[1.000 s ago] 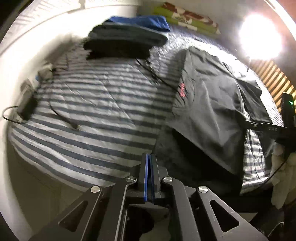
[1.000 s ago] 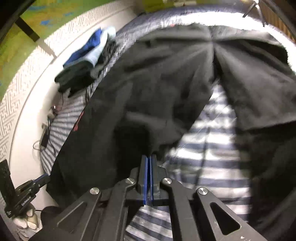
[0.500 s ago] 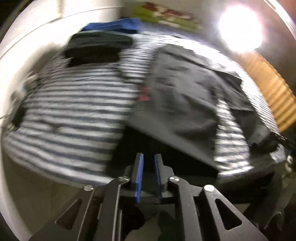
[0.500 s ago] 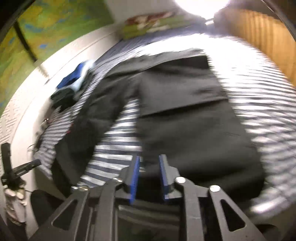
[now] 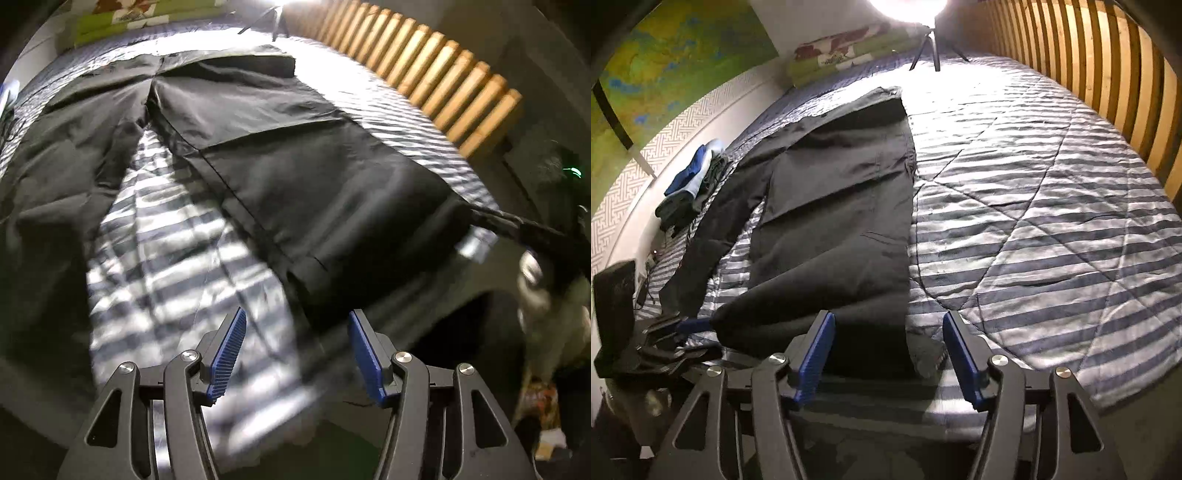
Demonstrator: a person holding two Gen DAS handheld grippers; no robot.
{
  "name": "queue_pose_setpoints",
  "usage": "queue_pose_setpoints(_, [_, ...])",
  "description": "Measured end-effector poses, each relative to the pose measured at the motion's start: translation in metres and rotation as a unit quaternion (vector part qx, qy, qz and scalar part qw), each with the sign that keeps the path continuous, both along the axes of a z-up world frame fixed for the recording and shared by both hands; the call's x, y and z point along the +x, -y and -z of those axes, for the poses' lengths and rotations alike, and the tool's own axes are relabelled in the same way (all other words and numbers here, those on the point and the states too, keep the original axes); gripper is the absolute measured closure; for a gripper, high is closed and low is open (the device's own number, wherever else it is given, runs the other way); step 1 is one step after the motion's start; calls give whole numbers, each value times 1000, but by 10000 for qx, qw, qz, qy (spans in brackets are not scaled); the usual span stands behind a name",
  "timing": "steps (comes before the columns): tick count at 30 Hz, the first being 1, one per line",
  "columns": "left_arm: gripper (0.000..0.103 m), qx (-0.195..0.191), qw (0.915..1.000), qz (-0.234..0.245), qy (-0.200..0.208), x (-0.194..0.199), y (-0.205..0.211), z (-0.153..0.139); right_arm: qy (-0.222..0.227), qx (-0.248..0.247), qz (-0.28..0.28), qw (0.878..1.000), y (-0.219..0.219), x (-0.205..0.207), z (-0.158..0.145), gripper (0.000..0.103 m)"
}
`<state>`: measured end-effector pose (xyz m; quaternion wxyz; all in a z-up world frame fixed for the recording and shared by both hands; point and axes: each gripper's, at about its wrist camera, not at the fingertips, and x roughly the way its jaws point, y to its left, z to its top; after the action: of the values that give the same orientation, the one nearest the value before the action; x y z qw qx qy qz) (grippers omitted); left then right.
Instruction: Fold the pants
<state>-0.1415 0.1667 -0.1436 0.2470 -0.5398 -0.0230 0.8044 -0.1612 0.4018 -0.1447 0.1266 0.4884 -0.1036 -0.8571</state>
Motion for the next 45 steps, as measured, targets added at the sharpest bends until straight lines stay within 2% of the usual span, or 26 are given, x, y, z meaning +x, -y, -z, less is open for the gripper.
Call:
queue_pose_setpoints(1, [48,181,9998,-18,120,-7,-5,4,29,-38,-20,10000,2,-3,4,46])
queue_pose_setpoints(2, [62,309,9993,6,208,-11,-9,7,49,-95,-80,9999,1,-3,7,47])
queue_pose_setpoints(3, [92,332,9989,62,312,-14,-13,7,129,-174,-185,9996,4,-4,8,62])
queue_pose_setpoints(4, [94,290,9991,75,313,-14,-16,4,210,-250,-292,9990,5,-3,9,86])
queue_pose_setpoints(5, [97,283,9992,111,269,-12,-17,-1,290,-216,-355,9987,6,-4,6,95])
queue_pose_setpoints(6, [99,408,9986,250,235,-9,-17,-11,257,-151,-317,9991,6,-2,0,98])
queue_pose_setpoints(7, [99,529,9978,332,212,-6,-15,-20,178,-248,-288,9991,1,0,-10,99])
queue_pose_setpoints(9, [99,620,9973,387,104,0,-7,-43,116,-723,-276,9969,-9,3,-29,99])
queue_pose_setpoints(12, [99,956,9942,493,-1,8,6,-84,72,-1360,-207,9905,-27,7,-60,99])
queue_pose_setpoints(14, [95,1138,9921,516,121,11,17,-103,97,-1551,-232,9876,-33,10,-75,99])
queue_pose_setpoints(15, [83,1218,9904,558,329,14,23,-106,148,-1579,-263,9870,-34,11,-77,95])
queue_pose_setpoints(16, [63,1143,9905,601,472,18,28,-106,245,-1355,-255,9901,-30,13,-78,93])
queue_pose_setpoints(17, [55,919,9927,617,488,23,31,-103,322,-954,-246,9946,-28,16,-76,88])
queue_pose_setpoints(18, [50,619,9958,592,337,29,34,-100,400,-495,-245,9977,-24,20,-73,77])
queue_pose_setpoints(19, [50,368,9975,551,242,33,39,-97,399,-24,-207,9990,-21,25,-68,72])
queue_pose_setpoints(22, [50,171,9986,397,320,36,56,-88,272,529,-116,9982,-16,32,-58,72])
queue_pose_setpoints(25, [51,-134,9997,196,81,28,66,-85,-36,548,-91,9984,-9,29,-66,72])
queue_pose_setpoints(28, [51,-160,9997,-22,-187,14,80,-100,-303,573,-178,9977,3,19,-82,72])
queue_pose_setpoints(30, [51,-180,9985,-214,-475,2,93,-123,-583,599,-186,9963,12,10,-102,72])
queue_pose_setpoints(34, [51,-184,9937,-631,-908,-35,123,-174,-966,200,-238,9948,26,-26,-149,72])
queue_pose_setpoints(38, [51,76,9845,-1057,-1395,-99,146,-247,-1284,-133,-330,9911,43,-79,-202,72])
queue_pose_setpoints(40, [51,308,9814,-1154,-1505,-131,154,-274,-1503,-80,-433,9877,63,-112,-227,72])
queue_pose_setpoints(41, [51,350,9789,-1230,-1594,-144,156,-284,-1577,-51,-427,9866,71,-126,-234,72])
queue_pose_setpoints(43, [51,116,9691,-1498,-1955,-173,158,-296,-1538,-224,-429,9869,85,-161,-236,71])
queue_pose_setpoints(45, [51,15,9691,-1564,-1908,-195,158,-284,-1411,-194,-434,9889,100,-192,-222,68])
